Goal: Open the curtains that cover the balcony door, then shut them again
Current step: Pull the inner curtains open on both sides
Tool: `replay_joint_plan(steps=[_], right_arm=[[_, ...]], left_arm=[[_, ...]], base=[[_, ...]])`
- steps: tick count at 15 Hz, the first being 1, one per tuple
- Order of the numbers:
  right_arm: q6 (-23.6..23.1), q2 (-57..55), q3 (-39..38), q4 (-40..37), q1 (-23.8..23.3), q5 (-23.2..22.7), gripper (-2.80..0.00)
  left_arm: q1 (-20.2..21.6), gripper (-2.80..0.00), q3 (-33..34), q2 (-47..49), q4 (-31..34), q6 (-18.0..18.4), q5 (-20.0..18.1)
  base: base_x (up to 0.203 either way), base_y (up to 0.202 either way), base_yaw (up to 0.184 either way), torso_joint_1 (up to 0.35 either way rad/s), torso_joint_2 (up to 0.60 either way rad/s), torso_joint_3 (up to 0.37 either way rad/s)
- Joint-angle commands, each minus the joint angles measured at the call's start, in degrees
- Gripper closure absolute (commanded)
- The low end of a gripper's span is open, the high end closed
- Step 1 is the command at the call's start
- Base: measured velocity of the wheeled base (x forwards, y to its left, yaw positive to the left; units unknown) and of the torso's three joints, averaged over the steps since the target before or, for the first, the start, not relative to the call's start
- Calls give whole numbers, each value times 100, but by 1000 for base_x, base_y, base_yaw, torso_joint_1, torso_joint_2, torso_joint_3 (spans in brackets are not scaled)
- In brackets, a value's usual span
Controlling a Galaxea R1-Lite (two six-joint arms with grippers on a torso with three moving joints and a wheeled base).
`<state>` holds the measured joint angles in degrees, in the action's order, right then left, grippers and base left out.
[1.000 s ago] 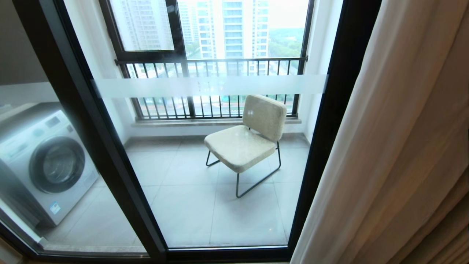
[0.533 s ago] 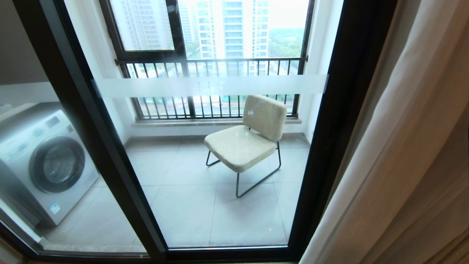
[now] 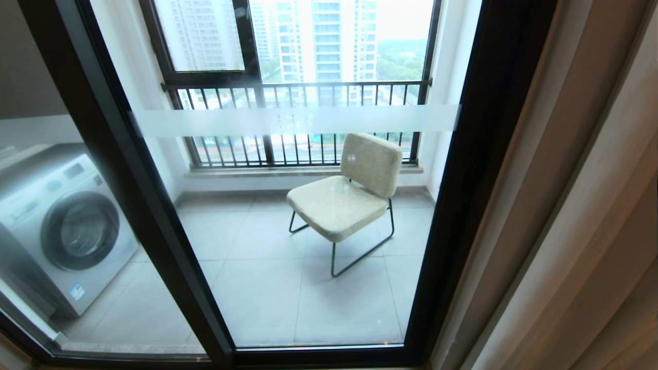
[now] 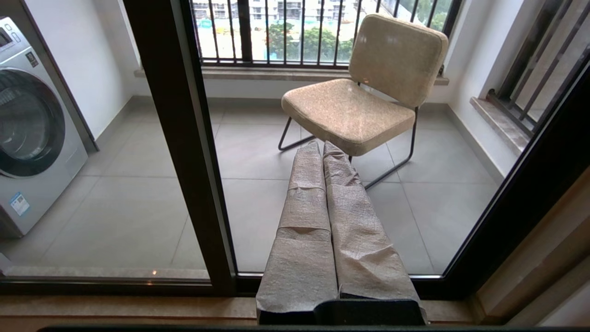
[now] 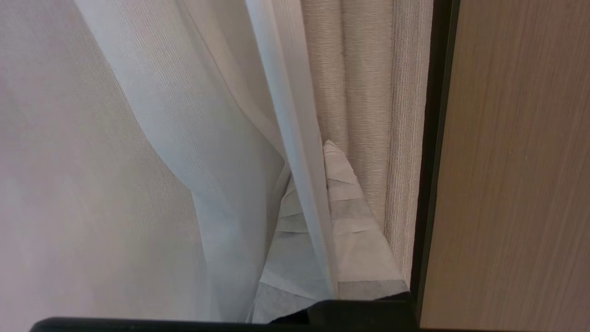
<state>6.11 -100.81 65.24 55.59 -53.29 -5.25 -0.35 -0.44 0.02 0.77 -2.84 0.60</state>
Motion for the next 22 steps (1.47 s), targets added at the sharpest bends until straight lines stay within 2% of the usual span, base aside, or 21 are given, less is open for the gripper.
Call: replay_joint_plan(steps=[1, 4, 6, 8, 10, 15, 17, 22], right_arm=[[-27, 170, -62, 59, 24, -283, 0], [-45, 612, -375, 241, 212, -957, 0], [-40, 977, -692, 347, 500, -1403, 0], [-7, 1316, -920, 371, 905, -1901, 0], [9, 1494, -1001, 369, 1457, -2147, 0], [-1, 1383, -843, 369, 2816, -2255, 0], [-36, 1139, -715, 381, 3032, -2228, 0], [-41, 618, -452, 615, 3071, -2216, 0]], left_arm=[[0, 0, 0, -2, 2, 0, 2], [0, 0, 0, -2, 2, -6, 2], [0, 0, 0, -2, 2, 3, 2], [0, 0, 0, -2, 2, -6, 2], [0, 0, 0, -2, 2, 3, 2], [0, 0, 0, -2, 2, 3, 2], [0, 0, 0, -2, 2, 3, 2], [0, 0, 0, -2, 2, -1, 2]], base=[[0, 0, 0, 0, 0, 0], [0, 0, 0, 0, 0, 0], [0, 0, 0, 0, 0, 0], [0, 0, 0, 0, 0, 0], [0, 0, 0, 0, 0, 0], [0, 0, 0, 0, 0, 0], [0, 0, 0, 0, 0, 0], [0, 0, 0, 0, 0, 0]])
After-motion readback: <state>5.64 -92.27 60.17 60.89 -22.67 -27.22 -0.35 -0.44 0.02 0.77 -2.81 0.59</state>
